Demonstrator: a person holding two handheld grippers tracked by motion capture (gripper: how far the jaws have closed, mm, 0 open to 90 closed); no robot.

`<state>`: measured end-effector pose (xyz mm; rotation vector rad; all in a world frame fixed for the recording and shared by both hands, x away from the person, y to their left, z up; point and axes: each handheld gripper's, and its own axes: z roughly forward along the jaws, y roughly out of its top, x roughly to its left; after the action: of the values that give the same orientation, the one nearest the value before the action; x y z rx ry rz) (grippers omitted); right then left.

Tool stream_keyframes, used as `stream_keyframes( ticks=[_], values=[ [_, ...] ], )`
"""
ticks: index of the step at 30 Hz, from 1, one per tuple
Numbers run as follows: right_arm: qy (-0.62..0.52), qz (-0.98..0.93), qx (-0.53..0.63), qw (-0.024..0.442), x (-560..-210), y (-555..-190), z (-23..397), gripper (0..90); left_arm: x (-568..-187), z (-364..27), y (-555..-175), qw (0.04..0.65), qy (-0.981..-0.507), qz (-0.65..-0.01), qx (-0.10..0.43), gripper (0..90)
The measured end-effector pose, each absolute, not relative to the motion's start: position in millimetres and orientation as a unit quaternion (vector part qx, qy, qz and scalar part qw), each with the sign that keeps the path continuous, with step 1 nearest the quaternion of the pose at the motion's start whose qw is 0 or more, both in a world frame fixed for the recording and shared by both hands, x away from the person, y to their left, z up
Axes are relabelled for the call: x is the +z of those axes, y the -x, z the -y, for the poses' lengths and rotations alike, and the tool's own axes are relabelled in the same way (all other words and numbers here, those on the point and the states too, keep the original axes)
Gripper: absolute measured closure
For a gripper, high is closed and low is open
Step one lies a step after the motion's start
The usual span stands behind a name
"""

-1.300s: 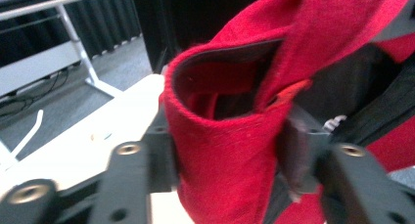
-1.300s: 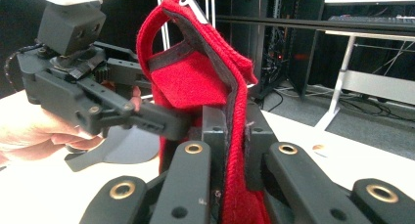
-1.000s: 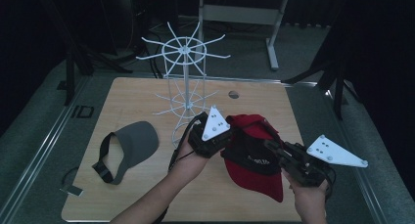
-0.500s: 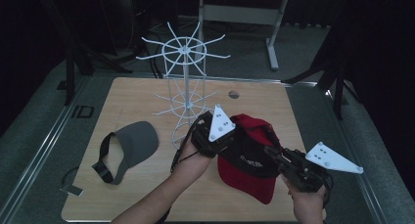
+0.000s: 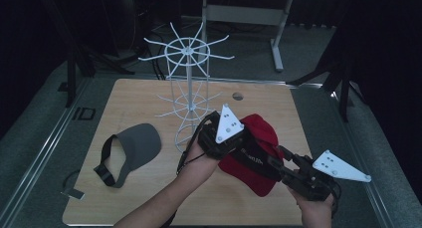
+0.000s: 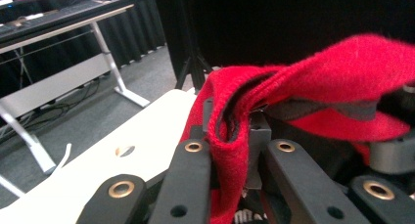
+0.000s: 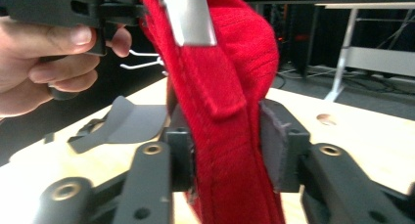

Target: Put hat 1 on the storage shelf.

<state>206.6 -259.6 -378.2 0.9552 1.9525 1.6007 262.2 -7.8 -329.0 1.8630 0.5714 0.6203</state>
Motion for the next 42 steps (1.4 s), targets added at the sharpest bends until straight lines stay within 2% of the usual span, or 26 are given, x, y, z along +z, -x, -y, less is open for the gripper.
stream_keyframes(
  ticks=[7, 13, 16, 17, 22, 27, 29, 34, 37, 38, 39, 40, 41, 42],
  values=[
    [-0.329, -0.711, 0.587, 0.204, -372.4, -196.7, 263.0, 41.5, -327.3, 9.0, -261.2, 0.524, -0.778, -0.233, 0.255, 85.6],
    [-0.306, -0.710, 0.599, 0.208, -360.2, -188.1, 272.8, 40.6, -332.4, 3.9, -259.2, 0.544, -0.781, -0.196, 0.237, 85.5],
    [-0.305, -0.717, 0.590, 0.211, -359.3, -192.7, 276.6, 43.2, -334.4, 0.0, -258.8, 0.545, -0.784, -0.182, 0.234, 85.4],
    [-0.301, -0.727, 0.581, 0.207, -360.7, -199.3, 278.4, 47.4, -335.7, -2.2, -258.9, 0.549, -0.783, -0.178, 0.232, 85.4],
    [-0.279, -0.748, 0.567, 0.203, -364.2, -211.0, 273.3, 50.1, -339.0, -14.7, -264.3, 0.553, -0.789, -0.171, 0.206, 85.3],
    [-0.232, -0.766, 0.561, 0.210, -362.6, -217.3, 261.2, 53.6, -336.3, -23.9, -264.0, 0.562, -0.800, -0.131, 0.168, 85.3],
    [-0.222, -0.770, 0.560, 0.211, -361.6, -218.1, 258.5, 53.6, -336.3, -23.9, -264.0, 0.562, -0.800, -0.131, 0.168, 85.3],
    [-0.174, -0.783, 0.556, 0.217, -357.8, -220.2, 246.2, 60.2, -331.9, -25.6, -262.3, 0.563, -0.802, -0.121, 0.157, 85.2],
    [-0.155, -0.789, 0.551, 0.224, -356.2, -219.4, 241.4, 70.9, -332.4, -27.9, -263.9, 0.567, -0.800, -0.126, 0.150, 85.2],
    [-0.154, -0.791, 0.549, 0.223, -356.0, -219.9, 240.7, 71.9, -332.8, -28.1, -263.9, 0.566, -0.800, -0.126, 0.152, 85.2],
    [-0.151, -0.792, 0.547, 0.224, -356.0, -220.0, 240.0, 77.9, -333.1, -28.0, -263.6, 0.564, -0.801, -0.126, 0.156, 85.2],
    [-0.151, -0.792, 0.547, 0.224, -356.0, -220.0, 240.0, 77.9, -333.1, -28.0, -263.6, 0.564, -0.801, -0.126, 0.156, 85.2],
    [-0.147, -0.796, 0.544, 0.221, -355.9, -219.8, 239.2, 85.9, -333.7, -28.3, -264.1, 0.564, -0.801, -0.125, 0.157, 85.2],
    [-0.144, -0.797, 0.543, 0.221, -355.8, -219.6, 238.8, 87.3, -333.8, -28.3, -264.4, 0.559, -0.804, -0.124, 0.162, 85.2]
  ],
)
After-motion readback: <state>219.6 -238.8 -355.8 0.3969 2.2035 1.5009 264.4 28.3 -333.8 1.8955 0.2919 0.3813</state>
